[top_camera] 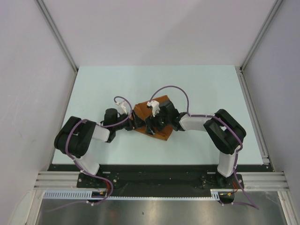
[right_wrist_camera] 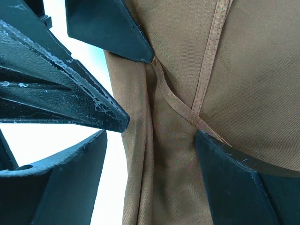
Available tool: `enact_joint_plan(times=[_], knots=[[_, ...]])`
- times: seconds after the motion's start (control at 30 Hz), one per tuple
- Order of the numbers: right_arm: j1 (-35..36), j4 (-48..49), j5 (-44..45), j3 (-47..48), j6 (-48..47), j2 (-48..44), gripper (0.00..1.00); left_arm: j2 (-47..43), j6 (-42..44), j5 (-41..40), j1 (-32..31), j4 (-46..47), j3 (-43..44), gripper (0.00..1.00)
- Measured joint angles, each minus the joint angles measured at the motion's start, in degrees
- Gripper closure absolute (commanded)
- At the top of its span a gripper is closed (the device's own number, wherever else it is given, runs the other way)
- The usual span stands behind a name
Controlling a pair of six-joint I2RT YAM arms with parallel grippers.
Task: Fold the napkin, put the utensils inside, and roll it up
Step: Roll the napkin with the utensil
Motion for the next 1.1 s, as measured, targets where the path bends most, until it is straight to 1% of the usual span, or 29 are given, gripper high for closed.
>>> enact_joint_plan(times=[0.23, 0.47, 0.57, 0.77, 0.93, 1.03, 1.1], knots=[[0.6, -0.4, 1.9, 0.0, -0.3, -0.2, 0.22, 0.0, 0.0, 0.0, 0.0, -0.2, 0.1, 0.15], [1.7, -0.9, 7.7, 0.2, -0.2, -0.2, 0.35, 0.0, 0.0, 0.0, 0.0, -0.9, 0.5, 0.15], [1.8, -1.0, 9.3, 0.2, 0.0, -0.2, 0.37, 0.0, 0.0, 0.0, 0.0, -1.1, 0.6, 0.15], [1.8, -1.2, 10.9, 0.2, 0.3, -0.2, 0.38, 0.0, 0.0, 0.0, 0.0, -1.3, 0.7, 0.15], [2.1, -1.2, 11.8, 0.2, 0.3, -0.2, 0.39, -0.8, 0.0, 0.0, 0.0, -2.6, 1.0, 0.12], [2.2, -1.2, 12.1, 0.2, 0.3, -0.2, 0.39, -3.3, 0.1, -0.8, 0.1, -6.1, 1.6, 0.11], [2.3, -1.2, 12.2, 0.2, 0.3, -0.2, 0.39, -6.8, 0.5, -2.1, 0.4, -9.0, 2.0, 0.10]])
